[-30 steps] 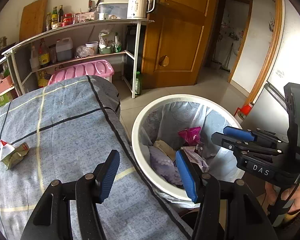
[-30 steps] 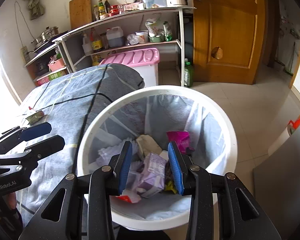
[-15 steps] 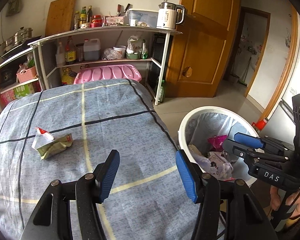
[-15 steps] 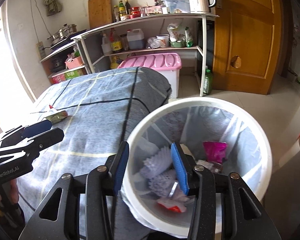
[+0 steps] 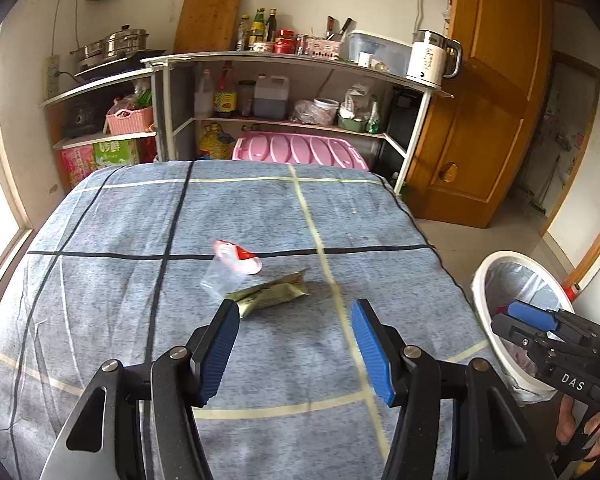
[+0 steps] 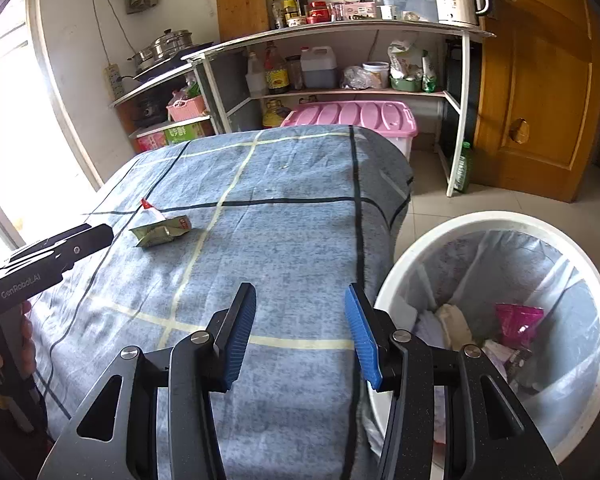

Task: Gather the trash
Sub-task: 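Move both open grippers back over the table toward the clear cup and green wrapper, then grasp the clear red-rimmed plastic cup with the left gripper while the right grasps the green wrapper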

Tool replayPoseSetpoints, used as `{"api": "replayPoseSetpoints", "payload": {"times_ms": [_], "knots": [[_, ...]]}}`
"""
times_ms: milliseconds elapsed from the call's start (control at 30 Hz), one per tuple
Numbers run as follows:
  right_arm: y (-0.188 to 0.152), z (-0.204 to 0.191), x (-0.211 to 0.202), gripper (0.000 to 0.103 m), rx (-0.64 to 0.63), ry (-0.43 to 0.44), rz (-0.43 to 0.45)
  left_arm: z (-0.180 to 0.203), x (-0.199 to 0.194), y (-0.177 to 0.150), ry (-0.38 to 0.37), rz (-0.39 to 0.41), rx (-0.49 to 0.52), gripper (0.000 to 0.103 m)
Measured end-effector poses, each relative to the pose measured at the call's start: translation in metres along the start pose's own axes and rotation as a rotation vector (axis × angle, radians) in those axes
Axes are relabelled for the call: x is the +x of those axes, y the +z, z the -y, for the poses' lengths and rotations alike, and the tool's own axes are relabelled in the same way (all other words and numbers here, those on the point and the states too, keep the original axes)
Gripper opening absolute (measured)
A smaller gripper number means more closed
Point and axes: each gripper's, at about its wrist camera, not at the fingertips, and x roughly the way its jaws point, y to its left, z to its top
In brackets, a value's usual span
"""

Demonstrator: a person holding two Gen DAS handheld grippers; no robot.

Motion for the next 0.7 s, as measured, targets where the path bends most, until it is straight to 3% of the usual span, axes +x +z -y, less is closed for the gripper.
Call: {"api": "replayPoseSetpoints", "payload": {"times_ms": [300,700], "knots": [[0.009,-0.031,0.031,0.047,-0.038,0.033,-0.037,-0.049,0.020,0.009,0.066,-0.029,-0.031,0.058],[0.024,-0.059,0.070,0.047,-0.043,0.063,-0.076,-0.069,0.066,0.020,0.005,-0.107,-0.036,0.058]]}}
